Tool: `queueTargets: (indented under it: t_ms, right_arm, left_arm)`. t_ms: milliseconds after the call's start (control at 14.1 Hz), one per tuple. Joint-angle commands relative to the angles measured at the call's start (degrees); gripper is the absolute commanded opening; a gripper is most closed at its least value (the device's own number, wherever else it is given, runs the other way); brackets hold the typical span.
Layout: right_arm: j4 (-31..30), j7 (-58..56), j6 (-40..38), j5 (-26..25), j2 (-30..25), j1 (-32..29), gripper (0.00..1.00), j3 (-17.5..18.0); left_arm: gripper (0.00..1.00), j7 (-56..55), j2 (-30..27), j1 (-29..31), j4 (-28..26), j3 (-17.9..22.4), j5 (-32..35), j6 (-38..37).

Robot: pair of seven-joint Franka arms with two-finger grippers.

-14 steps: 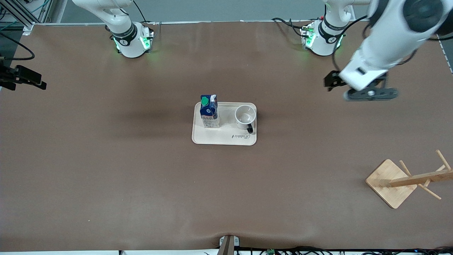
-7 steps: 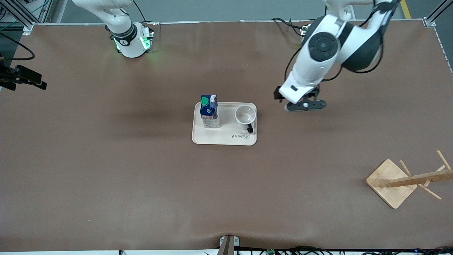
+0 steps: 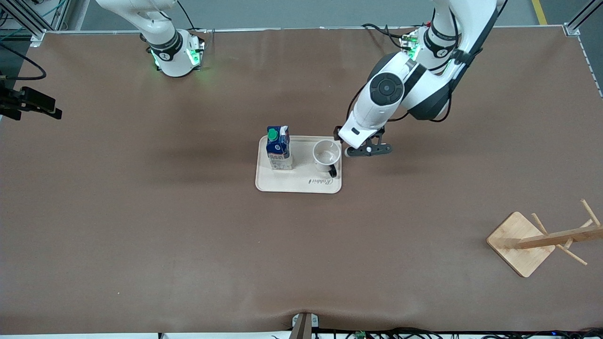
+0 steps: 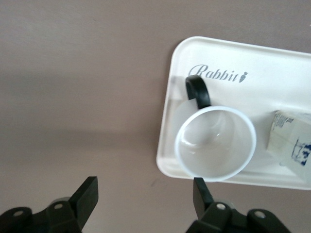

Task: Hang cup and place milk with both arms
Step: 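Move the left gripper over the white mug on the tray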

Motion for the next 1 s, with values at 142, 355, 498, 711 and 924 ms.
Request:
queueTargets:
  t_ms: [142, 355, 498, 711, 924]
  right_arm:
    - [1.10, -0.34, -0.11, 2.79, 2.70, -1.40, 1.00, 0.50]
    - [0.84, -0.17, 0.42, 2.70, 5.41, -1.06, 1.00, 0.50]
    - [0.75, -0.25, 0.33, 2.88, 6.47, -1.49, 1.00, 0.59]
    - [0.84, -0.51, 0.15, 2.88, 6.91, -1.58, 1.00, 0.59]
    - [0.58, -0.43, 0.07, 2.97, 7.35, -1.84, 1.00, 0.50]
  left_arm:
    - [0.81, -9.41, 6.07, -1.81, 0.96, 0.00, 5.68, 5.86]
    - [0.72, -15.57, 9.23, -3.04, 2.37, -0.09, 9.39, 6.22]
    - [0.70, -17.07, 10.91, -3.40, 3.34, 0.00, 9.48, 6.31]
    - [0.58, -18.57, 12.67, -3.48, 3.51, 0.00, 10.71, 8.15]
    - [0.36, -19.01, 13.20, -3.49, 3.34, 0.00, 11.33, 8.15]
